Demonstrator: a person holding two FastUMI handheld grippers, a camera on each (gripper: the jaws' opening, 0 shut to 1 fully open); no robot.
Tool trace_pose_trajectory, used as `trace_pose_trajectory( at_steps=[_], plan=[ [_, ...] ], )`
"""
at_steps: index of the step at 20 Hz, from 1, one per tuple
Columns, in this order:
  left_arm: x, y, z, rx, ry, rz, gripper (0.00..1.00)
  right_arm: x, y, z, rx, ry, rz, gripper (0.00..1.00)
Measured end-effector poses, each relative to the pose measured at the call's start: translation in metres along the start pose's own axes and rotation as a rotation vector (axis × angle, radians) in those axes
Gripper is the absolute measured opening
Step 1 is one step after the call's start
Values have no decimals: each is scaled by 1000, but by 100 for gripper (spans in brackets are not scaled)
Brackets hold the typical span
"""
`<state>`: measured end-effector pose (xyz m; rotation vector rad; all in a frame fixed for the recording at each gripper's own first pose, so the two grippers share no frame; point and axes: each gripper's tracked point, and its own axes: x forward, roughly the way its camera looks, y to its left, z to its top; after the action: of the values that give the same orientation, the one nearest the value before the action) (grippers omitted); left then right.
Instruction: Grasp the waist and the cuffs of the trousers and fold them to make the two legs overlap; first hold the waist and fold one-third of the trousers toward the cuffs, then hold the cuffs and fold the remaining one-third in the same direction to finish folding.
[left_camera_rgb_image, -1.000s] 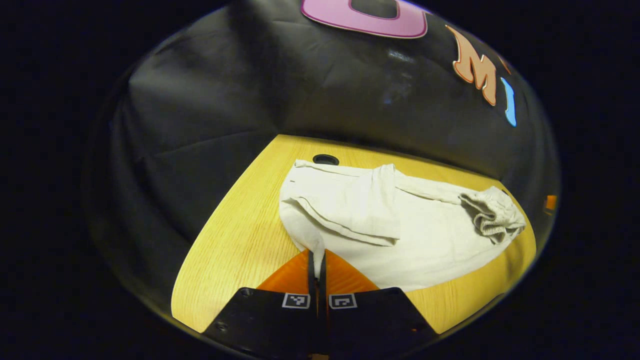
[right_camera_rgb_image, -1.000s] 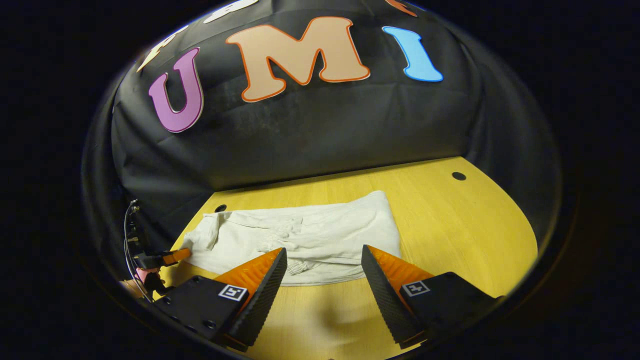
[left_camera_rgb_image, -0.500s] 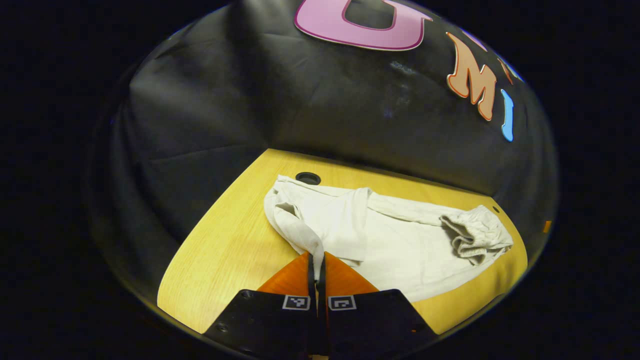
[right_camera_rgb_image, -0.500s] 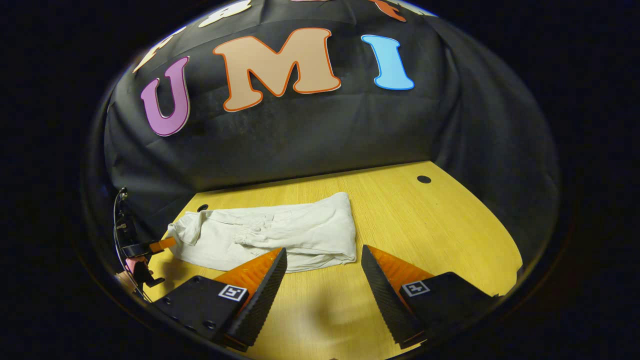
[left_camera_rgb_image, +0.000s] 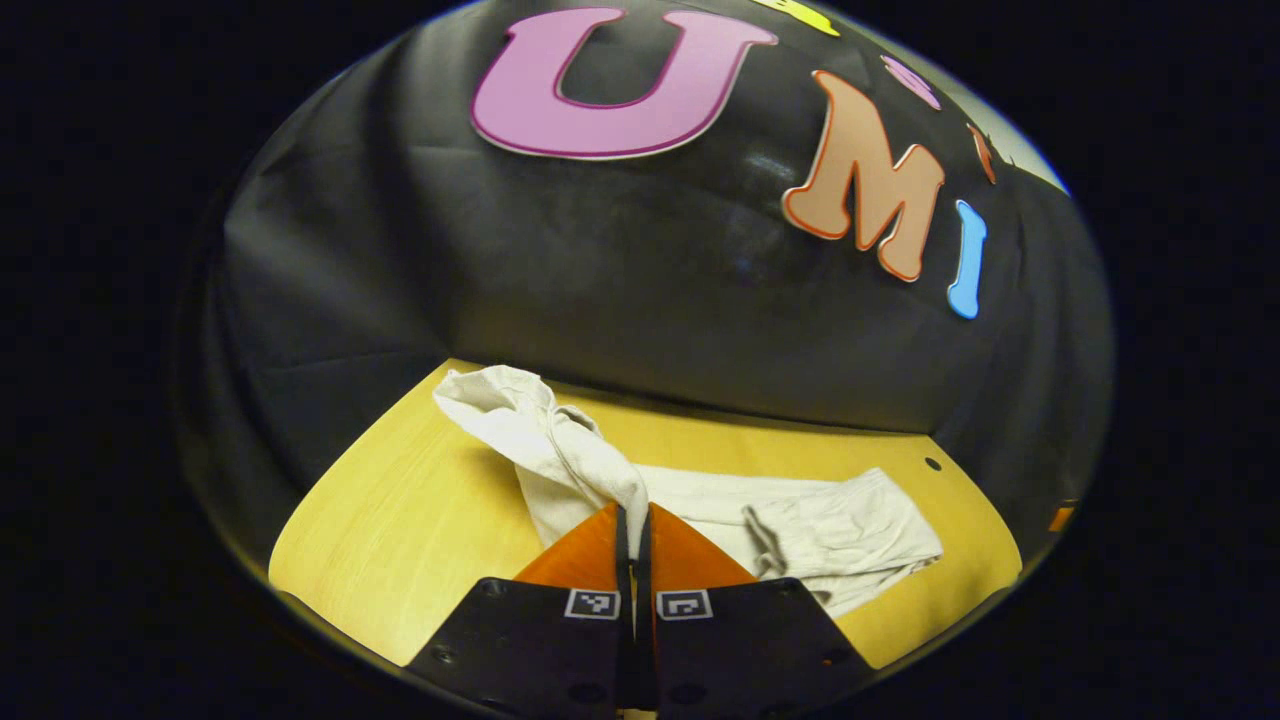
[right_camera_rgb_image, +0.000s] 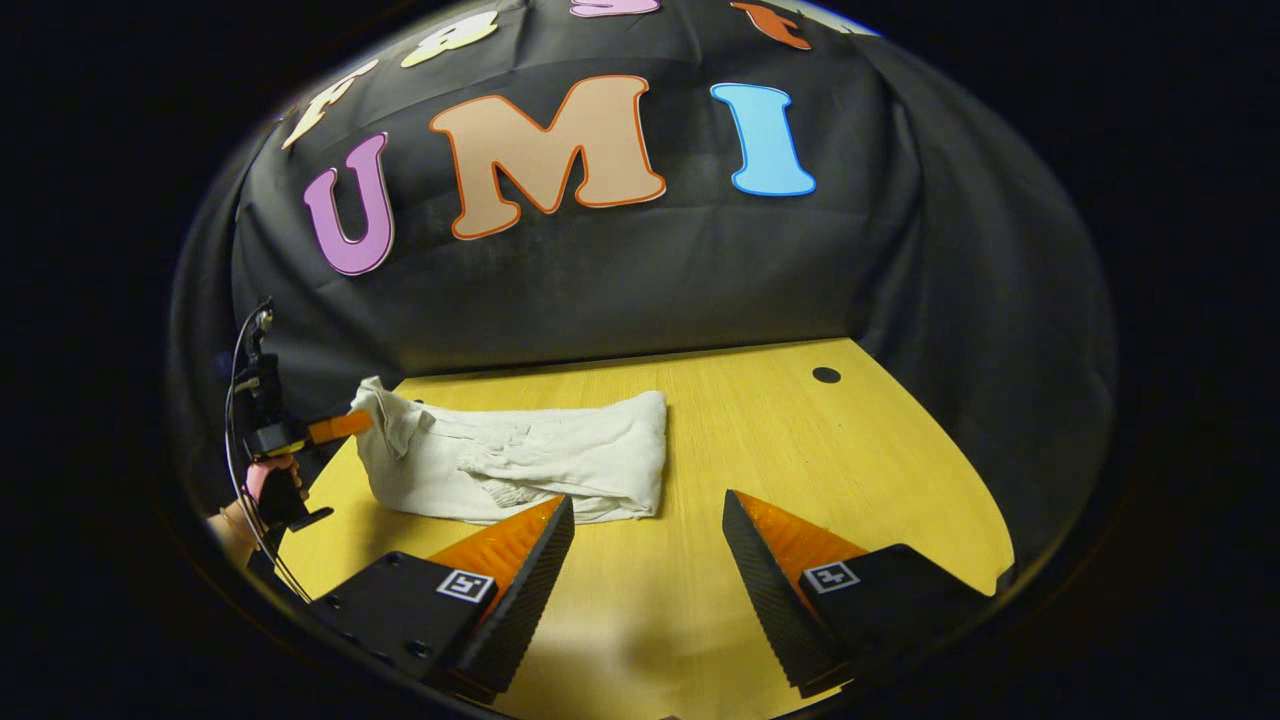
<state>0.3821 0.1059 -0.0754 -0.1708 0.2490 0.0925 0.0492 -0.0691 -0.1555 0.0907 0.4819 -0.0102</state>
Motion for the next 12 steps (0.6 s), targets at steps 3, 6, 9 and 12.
trace_pose_trajectory(
  at_steps=[3, 6, 9, 12],
  plan=[
    [-1, -56, 17, 26, -39, -46, 0, -4, -27, 2, 10, -1, 11, 96],
    [-1, -120, 26, 26, -59, -117, 0, -5, -57, 3, 15, -5, 19, 97],
    [1, -181, 32, 53, -76, -179, 0, -5, -88, 5, 31, -11, 8, 97],
    [6, -237, 27, 102, -71, -247, 0, -11, -115, 8, 45, -24, -6, 96]
  ],
)
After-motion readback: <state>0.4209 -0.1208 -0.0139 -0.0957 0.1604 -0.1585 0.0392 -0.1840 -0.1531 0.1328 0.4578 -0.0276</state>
